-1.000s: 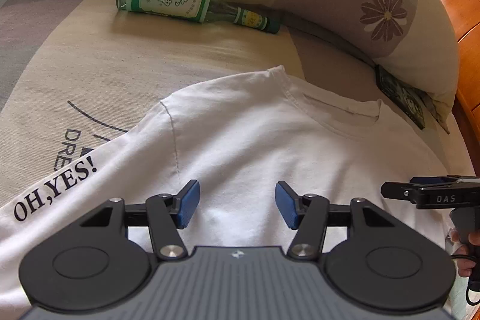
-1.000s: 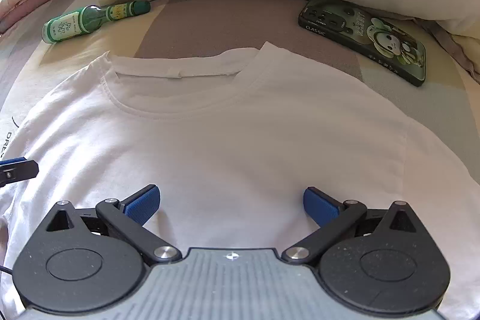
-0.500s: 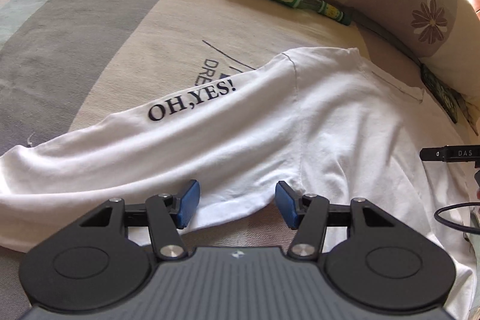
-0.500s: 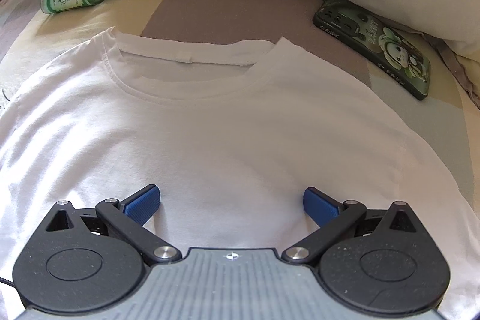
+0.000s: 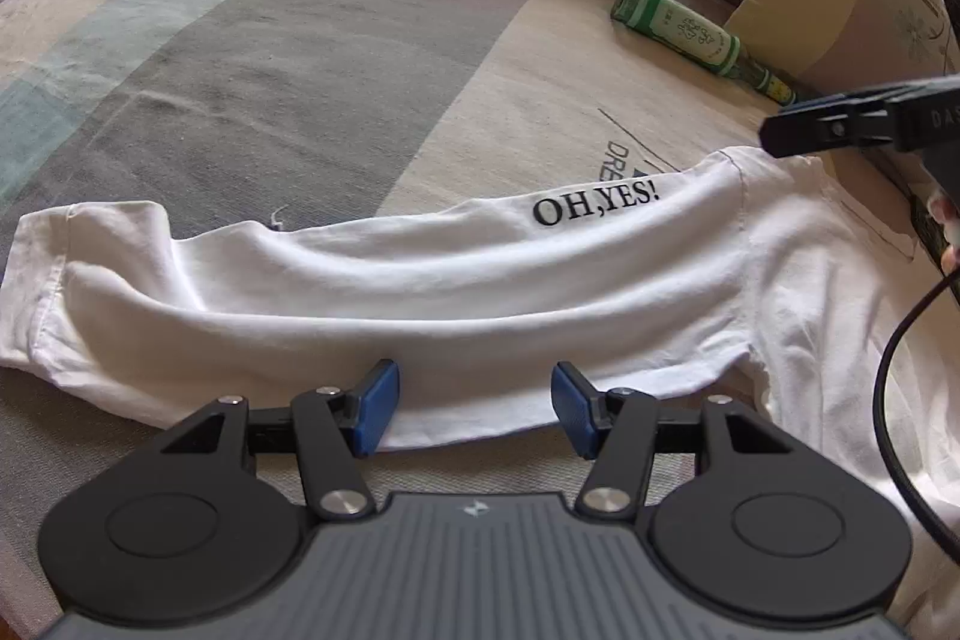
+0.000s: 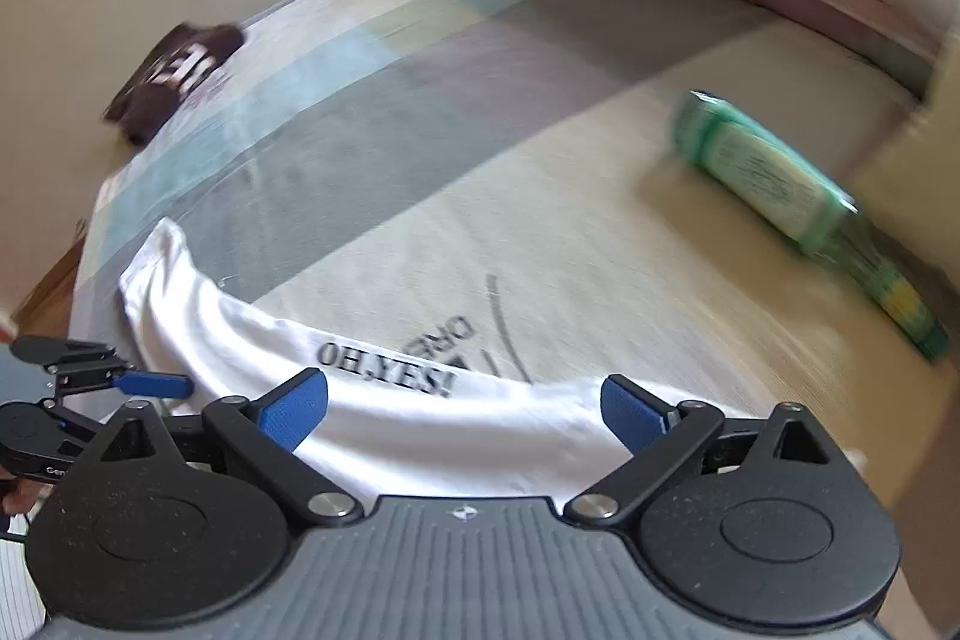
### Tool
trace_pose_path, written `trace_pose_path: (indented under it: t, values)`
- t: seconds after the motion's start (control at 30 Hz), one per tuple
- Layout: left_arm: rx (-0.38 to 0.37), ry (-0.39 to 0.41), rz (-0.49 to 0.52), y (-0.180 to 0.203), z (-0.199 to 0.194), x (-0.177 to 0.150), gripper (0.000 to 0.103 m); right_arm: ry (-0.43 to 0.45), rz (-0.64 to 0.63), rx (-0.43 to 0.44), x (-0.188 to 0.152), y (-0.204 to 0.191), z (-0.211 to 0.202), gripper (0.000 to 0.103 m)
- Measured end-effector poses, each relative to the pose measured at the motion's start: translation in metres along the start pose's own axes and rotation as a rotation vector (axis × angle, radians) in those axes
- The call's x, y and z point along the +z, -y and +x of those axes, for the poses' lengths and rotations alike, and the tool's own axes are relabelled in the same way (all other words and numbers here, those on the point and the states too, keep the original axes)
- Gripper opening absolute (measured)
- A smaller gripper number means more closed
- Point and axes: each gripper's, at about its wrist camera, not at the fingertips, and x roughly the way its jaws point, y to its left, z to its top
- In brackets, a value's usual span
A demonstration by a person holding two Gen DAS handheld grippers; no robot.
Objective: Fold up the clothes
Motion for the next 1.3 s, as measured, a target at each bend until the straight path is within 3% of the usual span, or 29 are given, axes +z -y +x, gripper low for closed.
trace_pose_path:
  t: [0.07,0.2,0.27,0.5,0.57,0.7,0.97,1.03,1.1,1.17,1.3]
  values:
    - [0.018,0.007,-0.004,-0.007,-0.001,-0.004,0.057,-0.054,-0.124,0.064,0.019,-0.021,0.025,0.080]
    - [0.032,0.022,-0.056,-0.019,-0.007,-0.011,0.057,-0.137,-0.368,0.160,0.040,-0.061,0.067,0.074]
    - [0.034,0.026,-0.093,-0.024,-0.009,-0.014,0.057,-0.173,-0.482,0.195,0.045,-0.079,0.085,0.063]
    - [0.042,0.038,-0.129,-0.029,-0.013,-0.018,0.057,-0.273,-0.696,0.250,0.044,-0.108,0.121,0.048]
    - [0.039,0.038,-0.155,-0.031,-0.014,-0.019,0.057,-0.275,-0.729,0.239,0.042,-0.112,0.119,0.004]
    - [0.028,0.032,-0.185,-0.035,-0.015,-0.017,0.057,-0.253,-0.752,0.198,0.041,-0.117,0.116,0.003]
    - [0.033,0.055,-0.219,-0.048,-0.019,-0.006,0.057,-0.136,-0.563,0.009,0.068,-0.088,0.121,0.005]
    - [0.031,0.056,-0.226,-0.052,-0.019,-0.004,0.057,-0.142,-0.527,0.010,0.069,-0.086,0.120,0.008]
    - [0.036,0.064,-0.223,-0.055,-0.021,-0.004,0.057,-0.136,-0.503,0.011,0.071,-0.085,0.115,0.020]
    - [0.046,0.072,-0.215,-0.058,-0.024,-0.005,0.057,-0.105,-0.463,0.010,0.074,-0.080,0.106,0.049]
    - [0.076,0.075,-0.218,-0.071,-0.030,-0.005,0.057,-0.047,-0.305,-0.053,0.080,-0.044,0.079,0.053]
